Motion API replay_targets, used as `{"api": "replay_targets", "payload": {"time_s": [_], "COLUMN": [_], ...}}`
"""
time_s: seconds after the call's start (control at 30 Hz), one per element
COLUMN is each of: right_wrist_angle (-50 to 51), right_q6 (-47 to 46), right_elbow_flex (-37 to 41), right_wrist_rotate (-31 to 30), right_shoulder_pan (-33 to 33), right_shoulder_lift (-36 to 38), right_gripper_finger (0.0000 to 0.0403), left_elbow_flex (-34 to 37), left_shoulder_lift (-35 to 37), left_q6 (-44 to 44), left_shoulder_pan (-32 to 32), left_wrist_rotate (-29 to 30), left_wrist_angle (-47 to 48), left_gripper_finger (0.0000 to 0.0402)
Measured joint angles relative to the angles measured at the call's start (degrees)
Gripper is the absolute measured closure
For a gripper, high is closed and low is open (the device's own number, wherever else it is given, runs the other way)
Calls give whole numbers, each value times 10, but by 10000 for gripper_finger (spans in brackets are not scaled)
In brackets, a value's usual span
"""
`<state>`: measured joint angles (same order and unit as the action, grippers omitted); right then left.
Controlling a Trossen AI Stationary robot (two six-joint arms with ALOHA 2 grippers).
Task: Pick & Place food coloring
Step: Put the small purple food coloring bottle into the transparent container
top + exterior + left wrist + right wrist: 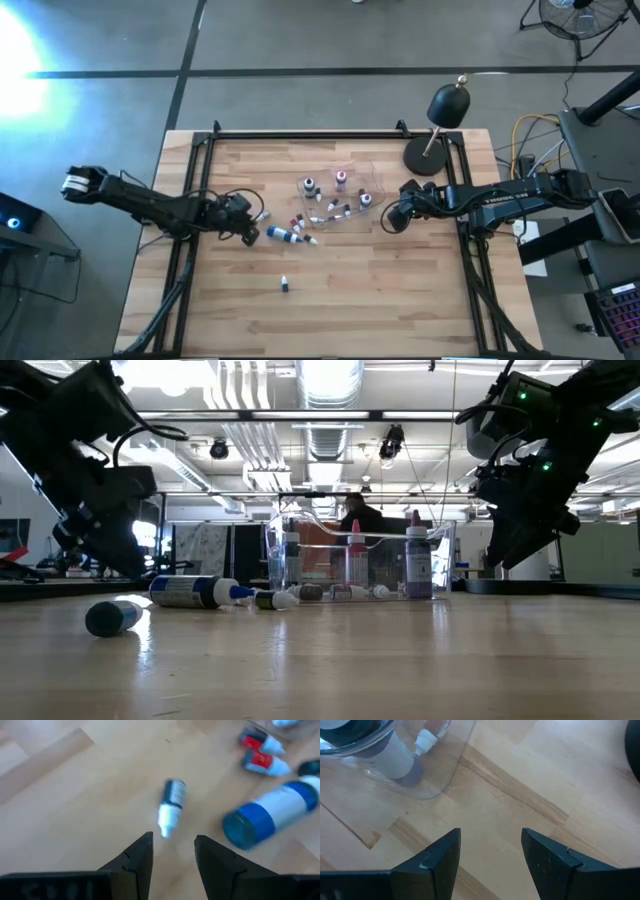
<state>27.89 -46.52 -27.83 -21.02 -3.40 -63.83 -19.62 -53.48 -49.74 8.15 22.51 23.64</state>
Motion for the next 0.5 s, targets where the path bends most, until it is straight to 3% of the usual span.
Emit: {"api": "replay_targets", "payload": {"time_s": [0.23,0.5], "right_wrist_angle": [0,-1], "right_q6": [0,0], "right_elbow_flex": [0,0], "right_wrist_rotate": [0,-1], "right_shoulder_pan": [0,0], "right_shoulder_lift": [0,0], "right_gripper_finger": [200,200], "left_elbow_flex": [11,12], "left_shoulder_lift": [-15,-52], "left_q6": [31,113], "left_shoulder_pan": [-16,-47], "left_wrist_rotate": [30,-7], "left_wrist_angle": [-52,-92], "left_gripper_finger": [282,282]}}
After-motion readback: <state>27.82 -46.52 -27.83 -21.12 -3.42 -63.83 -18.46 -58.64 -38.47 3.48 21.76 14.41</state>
